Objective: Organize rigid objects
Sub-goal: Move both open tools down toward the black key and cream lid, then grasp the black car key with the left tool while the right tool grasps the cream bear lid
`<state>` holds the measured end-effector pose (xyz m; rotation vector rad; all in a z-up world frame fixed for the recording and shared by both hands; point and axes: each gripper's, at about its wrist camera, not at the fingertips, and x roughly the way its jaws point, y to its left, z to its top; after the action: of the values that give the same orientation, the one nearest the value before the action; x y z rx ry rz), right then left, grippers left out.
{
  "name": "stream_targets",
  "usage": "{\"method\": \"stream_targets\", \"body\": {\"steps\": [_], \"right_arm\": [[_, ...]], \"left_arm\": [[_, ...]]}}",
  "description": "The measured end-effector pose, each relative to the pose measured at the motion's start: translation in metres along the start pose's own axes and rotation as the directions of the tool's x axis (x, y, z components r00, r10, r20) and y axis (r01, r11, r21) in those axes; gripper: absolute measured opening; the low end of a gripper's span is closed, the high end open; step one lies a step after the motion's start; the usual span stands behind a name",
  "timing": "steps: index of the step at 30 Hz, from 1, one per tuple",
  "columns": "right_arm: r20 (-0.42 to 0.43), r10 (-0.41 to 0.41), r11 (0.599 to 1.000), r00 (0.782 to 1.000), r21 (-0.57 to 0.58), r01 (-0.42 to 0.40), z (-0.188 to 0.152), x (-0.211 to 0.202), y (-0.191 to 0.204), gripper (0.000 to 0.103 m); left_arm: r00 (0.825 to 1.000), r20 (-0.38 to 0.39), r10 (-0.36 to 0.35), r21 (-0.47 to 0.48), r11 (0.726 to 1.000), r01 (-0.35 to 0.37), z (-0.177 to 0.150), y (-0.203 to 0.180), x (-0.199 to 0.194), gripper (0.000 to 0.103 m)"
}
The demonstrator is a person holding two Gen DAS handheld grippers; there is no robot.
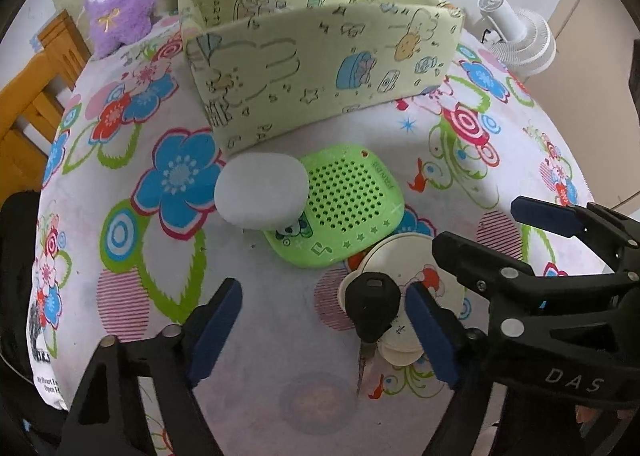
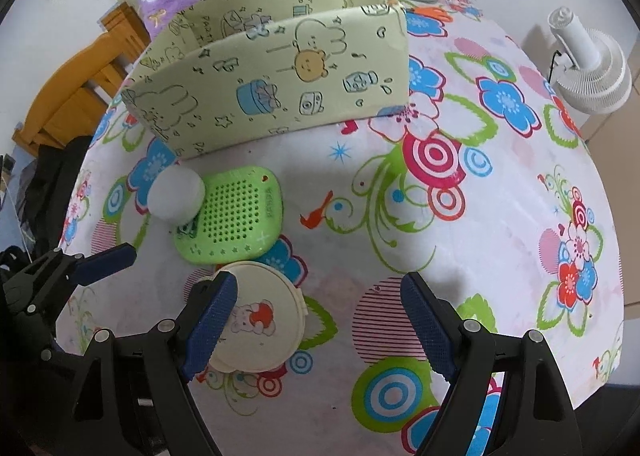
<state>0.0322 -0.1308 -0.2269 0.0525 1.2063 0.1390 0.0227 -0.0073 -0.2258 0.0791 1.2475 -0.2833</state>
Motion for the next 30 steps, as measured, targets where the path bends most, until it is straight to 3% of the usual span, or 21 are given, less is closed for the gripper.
{"method": "stream_targets", "body": {"steps": [5, 13, 18, 24, 30], "right_arm": [[-0.011, 0.001, 1.000, 1.000, 0.014, -0.001, -0.003, 0.005, -0.003, 0.086], [-0.017, -0.009, 0.999, 1.000, 0.034, 0.009, -0.006, 0.006, -0.010, 0.086], [-0.021, -0.008, 0.999, 1.000, 0.042, 0.009, -0.007, 0.008, -0.013, 0.086], [-0.021, 0.000, 0.999, 1.000, 0.040, 0.001, -0.008, 0.008, -0.010, 0.086], [-0.032, 0.010, 0.999, 0.999, 0.031, -0.009, -0.007, 0.012, -0.006, 0.086]], "left_arm": [[1.000, -0.014, 0.003, 0.009, 1.000, -0.002, -0.001, -0.003, 0.003, 0.072], [1.000, -0.022, -0.010, 0.049, 0.999, 0.011, 0.002, -0.015, 0.008, 0.068], [0.997, -0.045, -0.063, 0.020, 0.998, 0.064, 0.003, -0.013, 0.010, 0.048], [0.999, -0.029, -0.046, 0.032, 0.998, 0.047, 0.001, -0.016, 0.006, 0.033], [0.999, -0.021, -0.037, 0.033, 0.999, 0.037, -0.004, -0.010, 0.001, 0.032]]}}
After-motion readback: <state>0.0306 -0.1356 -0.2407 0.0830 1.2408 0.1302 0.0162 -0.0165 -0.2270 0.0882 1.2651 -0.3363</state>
